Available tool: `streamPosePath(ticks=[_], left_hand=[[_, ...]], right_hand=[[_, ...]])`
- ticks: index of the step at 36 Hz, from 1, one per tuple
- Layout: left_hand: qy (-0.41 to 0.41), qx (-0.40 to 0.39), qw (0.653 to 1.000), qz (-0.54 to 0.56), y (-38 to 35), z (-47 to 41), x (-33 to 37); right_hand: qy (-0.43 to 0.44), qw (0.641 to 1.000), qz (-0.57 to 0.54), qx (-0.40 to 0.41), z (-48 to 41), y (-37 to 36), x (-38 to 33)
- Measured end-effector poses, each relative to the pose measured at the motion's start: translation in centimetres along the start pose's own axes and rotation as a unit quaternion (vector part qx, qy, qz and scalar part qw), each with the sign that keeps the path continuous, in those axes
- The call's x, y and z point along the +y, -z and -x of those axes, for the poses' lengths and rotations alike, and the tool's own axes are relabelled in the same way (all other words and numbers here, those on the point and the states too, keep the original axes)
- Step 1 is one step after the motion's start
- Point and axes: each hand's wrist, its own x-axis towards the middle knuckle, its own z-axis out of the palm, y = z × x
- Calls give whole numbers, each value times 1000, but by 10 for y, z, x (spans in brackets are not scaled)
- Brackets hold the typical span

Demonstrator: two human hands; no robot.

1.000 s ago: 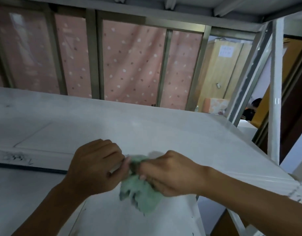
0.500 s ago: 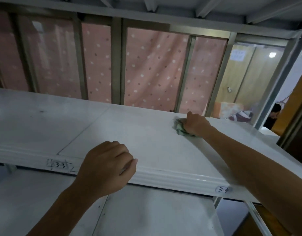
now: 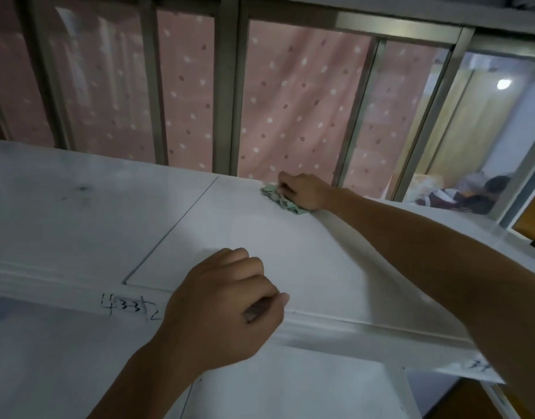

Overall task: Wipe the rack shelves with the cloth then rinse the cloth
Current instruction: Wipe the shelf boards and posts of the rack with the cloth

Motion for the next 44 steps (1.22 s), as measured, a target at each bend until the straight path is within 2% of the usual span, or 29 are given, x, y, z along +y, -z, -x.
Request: streamPosePath(ticks=[3, 8, 12, 15, 18, 21, 25, 29, 32, 35, 38, 44], left_hand=[[6, 0, 1000, 19, 4, 2, 2], [24, 11, 1000, -13, 16, -2, 3], [3, 48, 999, -25, 27, 1, 3], [-47, 82, 994, -62, 43, 6, 5], [-76, 72, 990, -91, 54, 15, 6], [-76, 66, 988, -114, 54, 23, -1], [-36, 33, 990, -130, 51, 30, -17], [-32, 17, 991, -128, 52, 33, -27], [-45, 30, 993, -107, 55, 36, -30], [-60, 40, 993, -90, 57, 39, -32], [-68, 52, 994, -74, 58, 44, -33], [-79, 82, 991, -66, 55, 57, -37]], right_hand=[[111, 993, -2, 30, 35, 8, -33], [245, 966, -56, 64, 119, 26, -97], [309, 946, -80, 64, 173, 41, -135], [359, 928, -89, 55, 204, 51, -150], [394, 915, -69, 57, 224, 50, -151], [323, 936, -68, 121, 223, 47, -138], [98, 972, -124, 173, 184, 39, -98], [-97, 989, -64, 95, 122, 21, -48], [-185, 981, -23, 55, 75, 15, -28], [-217, 975, 9, 39, 27, 7, -22], [-209, 977, 25, 19, -13, 2, -23], [-98, 995, 18, 19, -73, -5, -65]])
